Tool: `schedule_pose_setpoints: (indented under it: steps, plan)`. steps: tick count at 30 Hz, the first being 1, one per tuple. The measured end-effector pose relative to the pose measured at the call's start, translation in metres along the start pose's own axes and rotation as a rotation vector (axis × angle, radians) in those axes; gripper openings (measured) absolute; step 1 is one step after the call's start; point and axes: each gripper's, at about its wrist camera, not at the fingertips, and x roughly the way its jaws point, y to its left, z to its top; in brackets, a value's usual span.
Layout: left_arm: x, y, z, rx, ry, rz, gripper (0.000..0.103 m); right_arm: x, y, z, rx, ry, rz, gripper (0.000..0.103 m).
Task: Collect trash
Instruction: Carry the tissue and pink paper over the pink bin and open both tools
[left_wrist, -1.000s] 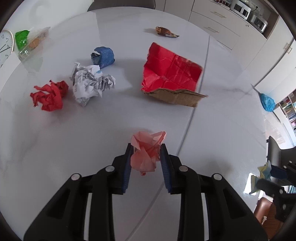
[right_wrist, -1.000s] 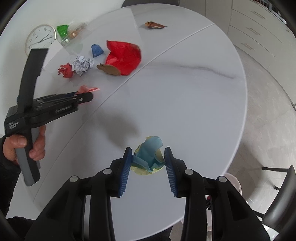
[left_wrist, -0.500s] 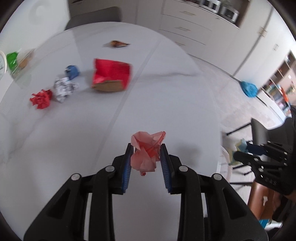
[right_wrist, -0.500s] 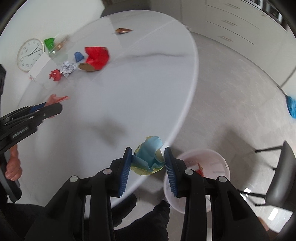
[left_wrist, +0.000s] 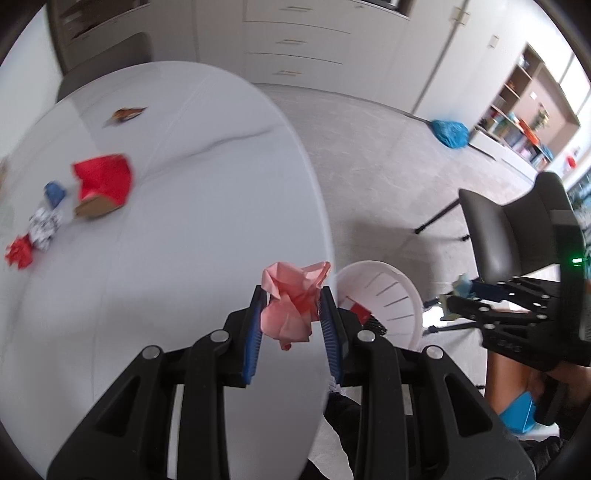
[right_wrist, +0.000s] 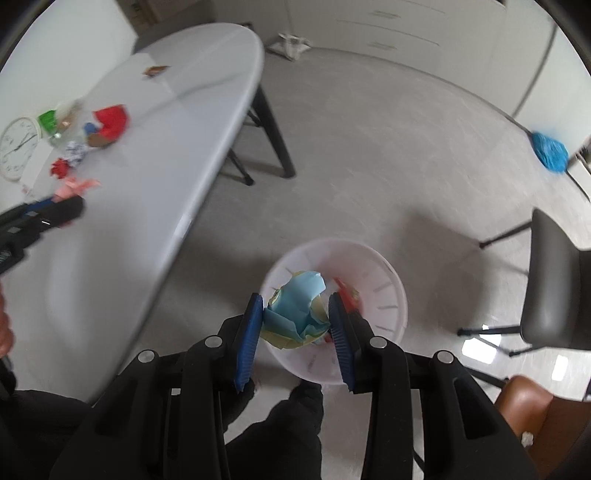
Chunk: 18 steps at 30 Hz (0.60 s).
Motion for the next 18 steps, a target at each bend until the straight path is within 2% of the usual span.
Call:
schedule_pose_setpoints:
  steps: [3,4,5,8,13,18]
  plan:
    - [0.005,-0.02,0.005,0.038,0.012,-0.009,0.029,0.015,-0.016,-0.006,0.021,0.029,-0.013,0.043]
    - [0.008,-0.026,0.006,0.05,0.019,-0.015,0.029,0.019,-0.021,-0.007,0.028,0.036,-0.008,0.049]
    - [0.01,-0.031,0.007,0.057,0.025,-0.018,0.029,0.02,-0.024,-0.008,0.033,0.038,-0.009,0.061]
    - [0.018,-0.046,0.008,0.074,0.046,-0.026,0.029,0.021,-0.035,-0.009,0.052,0.037,-0.028,0.081]
    - [0.032,-0.071,0.011,0.108,0.086,-0.061,0.029,0.013,-0.062,-0.013,0.09,0.029,-0.043,0.09]
    - [0.044,-0.097,0.013,0.155,0.121,-0.1,0.029,0.006,-0.086,-0.015,0.12,0.036,-0.062,0.09]
